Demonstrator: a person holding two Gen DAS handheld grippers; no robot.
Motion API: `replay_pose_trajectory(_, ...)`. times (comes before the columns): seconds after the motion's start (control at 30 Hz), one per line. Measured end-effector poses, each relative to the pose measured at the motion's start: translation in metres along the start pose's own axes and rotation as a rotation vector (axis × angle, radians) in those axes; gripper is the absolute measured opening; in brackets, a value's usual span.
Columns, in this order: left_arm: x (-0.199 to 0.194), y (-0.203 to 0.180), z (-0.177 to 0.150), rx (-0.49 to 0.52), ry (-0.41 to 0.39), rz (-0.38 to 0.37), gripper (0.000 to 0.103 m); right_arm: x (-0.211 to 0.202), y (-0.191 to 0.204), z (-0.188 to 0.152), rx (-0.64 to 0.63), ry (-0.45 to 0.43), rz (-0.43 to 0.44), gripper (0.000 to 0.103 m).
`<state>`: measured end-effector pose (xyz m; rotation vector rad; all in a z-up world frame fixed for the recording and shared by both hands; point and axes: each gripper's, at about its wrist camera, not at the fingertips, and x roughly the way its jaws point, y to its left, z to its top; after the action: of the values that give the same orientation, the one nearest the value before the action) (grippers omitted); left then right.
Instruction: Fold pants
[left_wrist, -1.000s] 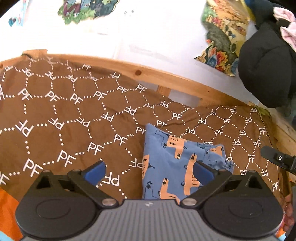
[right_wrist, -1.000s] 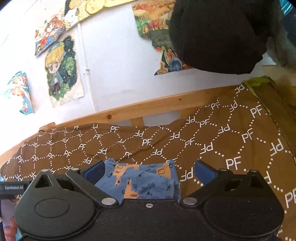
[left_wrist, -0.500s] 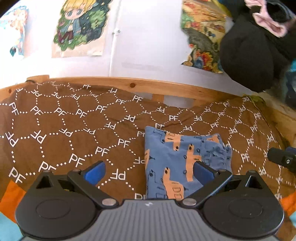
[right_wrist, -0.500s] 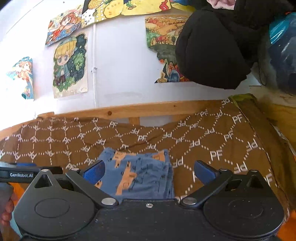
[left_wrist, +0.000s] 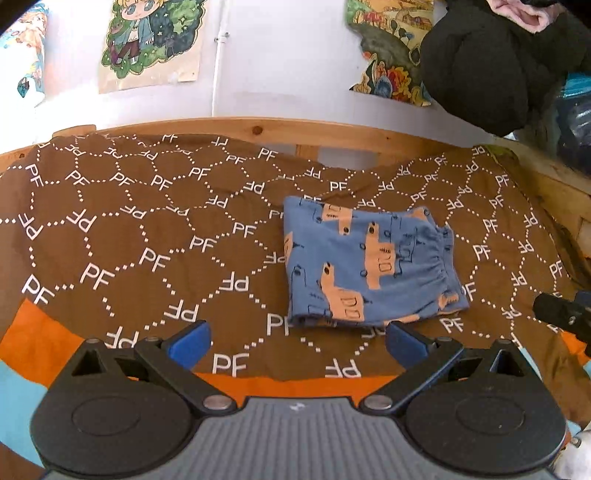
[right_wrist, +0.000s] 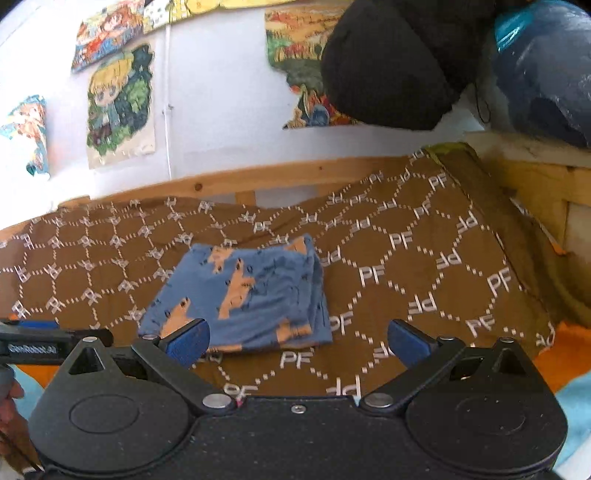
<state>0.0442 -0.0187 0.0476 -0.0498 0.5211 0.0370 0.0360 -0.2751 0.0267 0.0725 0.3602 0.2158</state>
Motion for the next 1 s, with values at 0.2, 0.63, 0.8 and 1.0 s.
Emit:
replay_pose_trajectory(0.2,0.0025,0.0038,-0.0036,-0.008,0.012,0.007,0.103,0.0065,0.0032,-0.0093,-0.027,0.023,0.008,0.102)
replay_pose_trajectory(0.63,0.0024,0.0097,-0.0092,-0.015,0.033,0.016,0.103,0.0071,0.0031,-0.011,-0.023,0.027,0.006,0.102)
replay_pose_trajectory(0.8,0.0022,0.0097,-0.0088,-0.012,0.031,0.014,0.103,0.0069,0.0029,-0.0112,-0.023,0.028,0.008,0.102)
replay_pose_trajectory(1.0,0.0021,0.0097,-0.0088,-0.014,0.031,0.014,0.103,0.0072,0.0028,-0.0113,-0.023,0.029,0.008,0.102)
